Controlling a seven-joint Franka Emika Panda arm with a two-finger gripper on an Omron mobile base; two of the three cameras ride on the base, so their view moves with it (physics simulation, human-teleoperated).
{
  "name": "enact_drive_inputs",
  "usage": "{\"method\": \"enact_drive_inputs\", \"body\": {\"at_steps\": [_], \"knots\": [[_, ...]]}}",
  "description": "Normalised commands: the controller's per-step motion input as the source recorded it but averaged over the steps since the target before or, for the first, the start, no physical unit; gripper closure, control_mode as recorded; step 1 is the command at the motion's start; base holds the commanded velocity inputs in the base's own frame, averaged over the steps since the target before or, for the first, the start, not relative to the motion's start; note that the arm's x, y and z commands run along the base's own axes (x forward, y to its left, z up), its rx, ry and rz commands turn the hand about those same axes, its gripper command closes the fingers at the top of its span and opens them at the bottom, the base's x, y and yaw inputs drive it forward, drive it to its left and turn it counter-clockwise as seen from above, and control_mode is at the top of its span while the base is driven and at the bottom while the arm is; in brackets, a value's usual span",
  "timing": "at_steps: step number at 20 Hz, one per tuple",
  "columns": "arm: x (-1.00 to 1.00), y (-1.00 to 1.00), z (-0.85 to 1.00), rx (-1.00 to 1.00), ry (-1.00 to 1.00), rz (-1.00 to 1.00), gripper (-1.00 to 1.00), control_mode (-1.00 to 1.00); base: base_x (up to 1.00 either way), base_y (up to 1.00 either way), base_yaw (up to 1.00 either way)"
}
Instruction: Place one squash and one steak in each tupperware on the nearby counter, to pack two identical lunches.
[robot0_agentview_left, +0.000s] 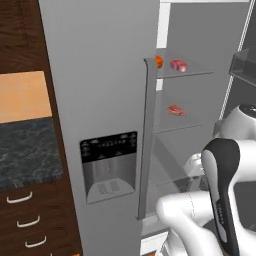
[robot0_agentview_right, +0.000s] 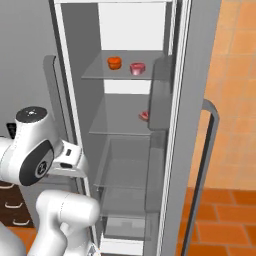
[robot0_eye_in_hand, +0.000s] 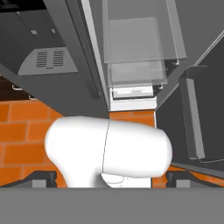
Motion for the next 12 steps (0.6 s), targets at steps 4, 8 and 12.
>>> {"method": "enact_drive_inputs", "body": {"at_steps": [4,8,12], "knots": [[0.0,0.0,0.0,0.0,0.0,0.0,-1.0,1.0,0.06,-0.31,0.03],[0.0,0.0,0.0,0.0,0.0,0.0,-1.0,1.0,0.11,-0.36,0.04],[0.0,0.0,0.0,0.0,0.0,0.0,-1.0,1.0,0.25,-0.29,0.04]]}}
